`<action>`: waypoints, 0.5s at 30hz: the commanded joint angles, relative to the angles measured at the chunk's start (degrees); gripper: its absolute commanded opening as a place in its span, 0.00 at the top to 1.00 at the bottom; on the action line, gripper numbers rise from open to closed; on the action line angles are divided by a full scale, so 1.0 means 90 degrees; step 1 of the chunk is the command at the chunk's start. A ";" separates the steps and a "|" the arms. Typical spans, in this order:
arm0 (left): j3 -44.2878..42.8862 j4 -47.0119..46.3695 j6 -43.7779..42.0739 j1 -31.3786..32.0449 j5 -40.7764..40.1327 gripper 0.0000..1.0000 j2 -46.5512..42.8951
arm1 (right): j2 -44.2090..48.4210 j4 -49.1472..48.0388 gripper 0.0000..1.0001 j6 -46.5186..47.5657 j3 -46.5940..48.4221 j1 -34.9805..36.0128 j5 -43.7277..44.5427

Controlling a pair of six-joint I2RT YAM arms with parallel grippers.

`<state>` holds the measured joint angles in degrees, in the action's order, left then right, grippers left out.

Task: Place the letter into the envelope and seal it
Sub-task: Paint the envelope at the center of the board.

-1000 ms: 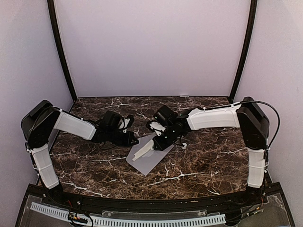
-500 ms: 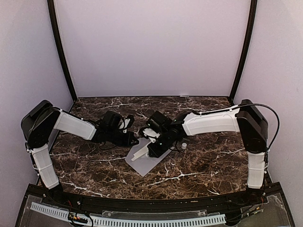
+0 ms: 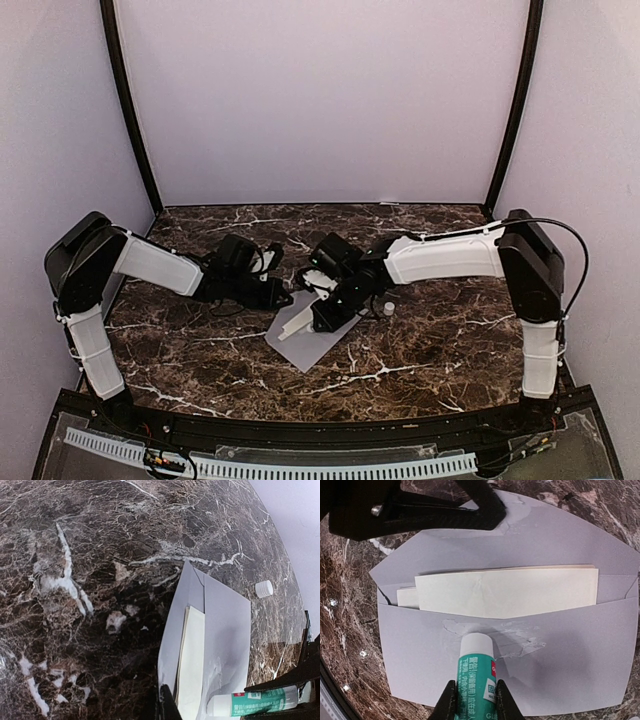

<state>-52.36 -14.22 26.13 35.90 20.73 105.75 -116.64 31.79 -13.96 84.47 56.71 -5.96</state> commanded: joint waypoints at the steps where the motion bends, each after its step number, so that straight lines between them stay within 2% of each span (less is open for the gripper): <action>1: -0.0074 0.0076 -0.0071 0.0036 0.0022 1.00 -0.0039 | -0.0154 0.0403 1.00 -0.0101 -0.0471 -0.0482 0.0442; 6: -0.0071 0.0084 -0.0080 0.0029 0.0021 1.00 -0.0042 | -0.0206 0.0394 1.00 -0.0066 -0.0518 -0.0697 0.0639; 15: -0.0075 0.0076 -0.0071 0.0034 0.0022 1.00 -0.0042 | -0.0095 0.0450 1.00 0.0099 -0.0386 -0.0490 0.0433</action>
<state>-52.38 -14.74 26.13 35.90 20.16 105.75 -116.01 29.32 -13.91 82.65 51.42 -5.96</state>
